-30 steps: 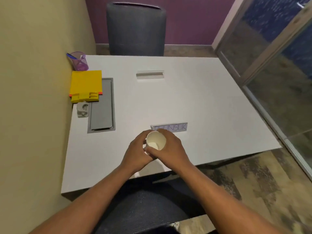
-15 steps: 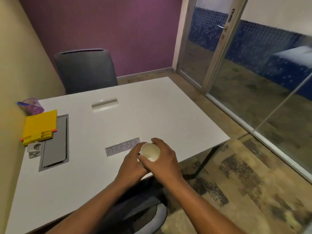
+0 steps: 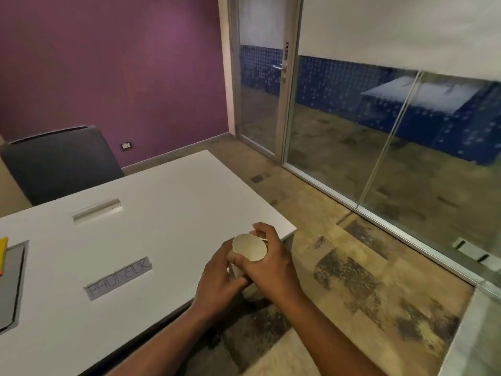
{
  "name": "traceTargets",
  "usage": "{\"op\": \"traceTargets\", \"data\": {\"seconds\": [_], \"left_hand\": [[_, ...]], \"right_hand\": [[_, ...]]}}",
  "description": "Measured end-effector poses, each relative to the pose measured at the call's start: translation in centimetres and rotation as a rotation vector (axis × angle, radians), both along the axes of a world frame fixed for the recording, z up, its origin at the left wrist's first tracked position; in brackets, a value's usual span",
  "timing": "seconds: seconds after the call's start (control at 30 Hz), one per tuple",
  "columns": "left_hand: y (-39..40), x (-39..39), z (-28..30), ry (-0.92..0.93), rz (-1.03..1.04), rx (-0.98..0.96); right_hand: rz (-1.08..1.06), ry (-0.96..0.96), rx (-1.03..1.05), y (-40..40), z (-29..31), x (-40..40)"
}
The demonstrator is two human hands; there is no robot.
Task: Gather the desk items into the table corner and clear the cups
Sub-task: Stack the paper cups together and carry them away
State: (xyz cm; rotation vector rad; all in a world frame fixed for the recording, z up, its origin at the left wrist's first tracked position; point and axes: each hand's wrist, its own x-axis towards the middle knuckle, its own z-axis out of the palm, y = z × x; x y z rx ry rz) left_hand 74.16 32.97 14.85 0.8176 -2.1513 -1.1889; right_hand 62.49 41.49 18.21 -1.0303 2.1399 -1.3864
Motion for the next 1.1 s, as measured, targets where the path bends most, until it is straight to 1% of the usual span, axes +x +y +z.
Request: {"op": "traceTargets", "data": {"seconds": [0.2,0.3,0.43,0.57,0.77,0.87,0.97,1.1], "left_hand": [[0.2,-3.9,0.1,0.021,-0.08,-0.011],[-0.4,-5.0,-0.7,0.009,-0.074,0.029],[-1.8,-5.9,-2.4,-0.011,-0.027,0.073],[-5.3,-7.1,-3.8,-0.024,0.044,0.099],[-12.6,-8.3,-4.4,-0.029,0.186,0.152],[-15.8,-8.1,-4.6,-0.032,0.257,0.214],[-18.6,-7.4,-5.7,-0.076,0.315,0.278],[-21.4,-4.8,-7.5,-0.187,0.466,0.338]], "right_hand": [[-0.052,-0.093,-0.05,1.9,-1.5,-3.0],[-0.088,-0.116,-0.056,1.3,-3.0,-3.6],[-0.068,-0.116,-0.054,-1.0,-3.9,-5.0],[-0.022,-0.128,-0.06,-5.5,-4.2,-6.7],[0.068,-0.113,-0.049,-14.5,-4.2,-8.4],[0.114,-0.116,-0.062,-19.0,-3.5,-8.7],[0.173,-0.135,-0.092,-23.2,-3.6,-8.6],[0.296,-0.155,-0.08,-28.0,-4.5,-6.8]]}}
